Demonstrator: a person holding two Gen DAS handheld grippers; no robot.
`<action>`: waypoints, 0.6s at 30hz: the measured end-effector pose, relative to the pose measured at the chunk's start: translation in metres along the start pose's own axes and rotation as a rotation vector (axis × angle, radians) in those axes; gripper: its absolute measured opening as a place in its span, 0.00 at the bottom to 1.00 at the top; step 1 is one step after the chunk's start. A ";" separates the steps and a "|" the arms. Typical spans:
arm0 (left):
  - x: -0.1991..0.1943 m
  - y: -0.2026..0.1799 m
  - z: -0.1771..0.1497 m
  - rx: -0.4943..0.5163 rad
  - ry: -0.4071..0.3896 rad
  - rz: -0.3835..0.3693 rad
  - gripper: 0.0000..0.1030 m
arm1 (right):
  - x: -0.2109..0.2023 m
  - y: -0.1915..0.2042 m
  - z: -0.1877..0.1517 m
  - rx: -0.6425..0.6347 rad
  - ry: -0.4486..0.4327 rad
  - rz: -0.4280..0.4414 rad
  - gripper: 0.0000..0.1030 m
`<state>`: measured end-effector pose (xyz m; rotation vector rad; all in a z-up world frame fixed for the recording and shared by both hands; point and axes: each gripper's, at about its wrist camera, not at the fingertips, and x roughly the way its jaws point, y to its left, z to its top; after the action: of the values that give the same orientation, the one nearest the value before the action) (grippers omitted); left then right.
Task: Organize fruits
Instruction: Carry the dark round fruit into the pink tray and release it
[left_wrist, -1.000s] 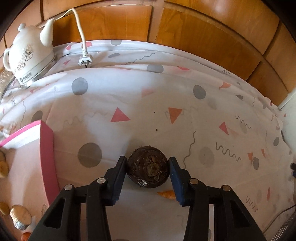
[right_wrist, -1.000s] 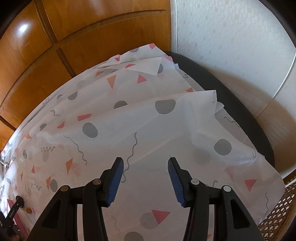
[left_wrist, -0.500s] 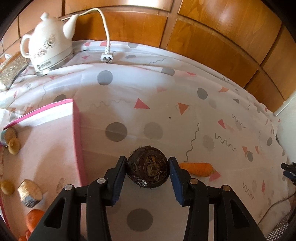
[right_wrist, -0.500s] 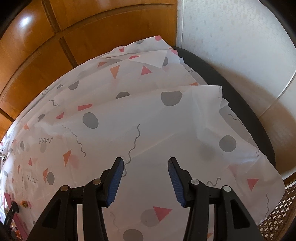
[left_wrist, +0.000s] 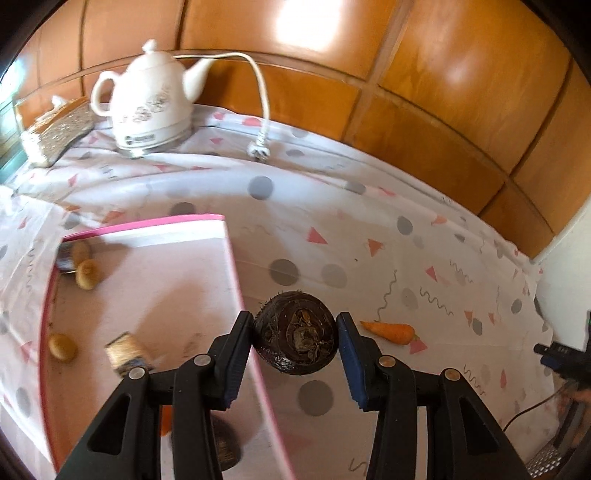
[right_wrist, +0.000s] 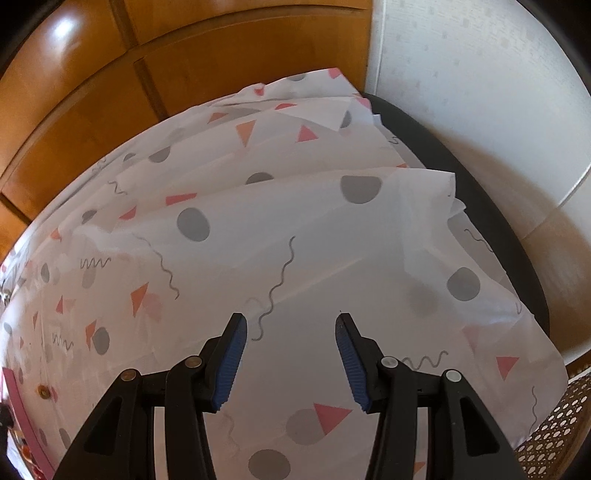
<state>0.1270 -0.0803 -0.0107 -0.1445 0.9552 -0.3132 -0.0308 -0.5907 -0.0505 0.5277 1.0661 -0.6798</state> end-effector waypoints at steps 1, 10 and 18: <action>-0.004 0.004 0.000 -0.009 -0.007 0.002 0.45 | 0.000 0.001 -0.001 -0.005 -0.001 -0.001 0.49; -0.038 0.053 -0.002 -0.095 -0.062 0.036 0.45 | -0.001 0.003 -0.001 -0.015 -0.005 -0.021 0.49; -0.065 0.109 -0.013 -0.211 -0.096 0.083 0.45 | -0.005 0.008 -0.002 -0.025 -0.024 0.029 0.49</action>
<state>0.1032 0.0440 0.0049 -0.3094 0.8951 -0.1277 -0.0274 -0.5829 -0.0463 0.5109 1.0419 -0.6451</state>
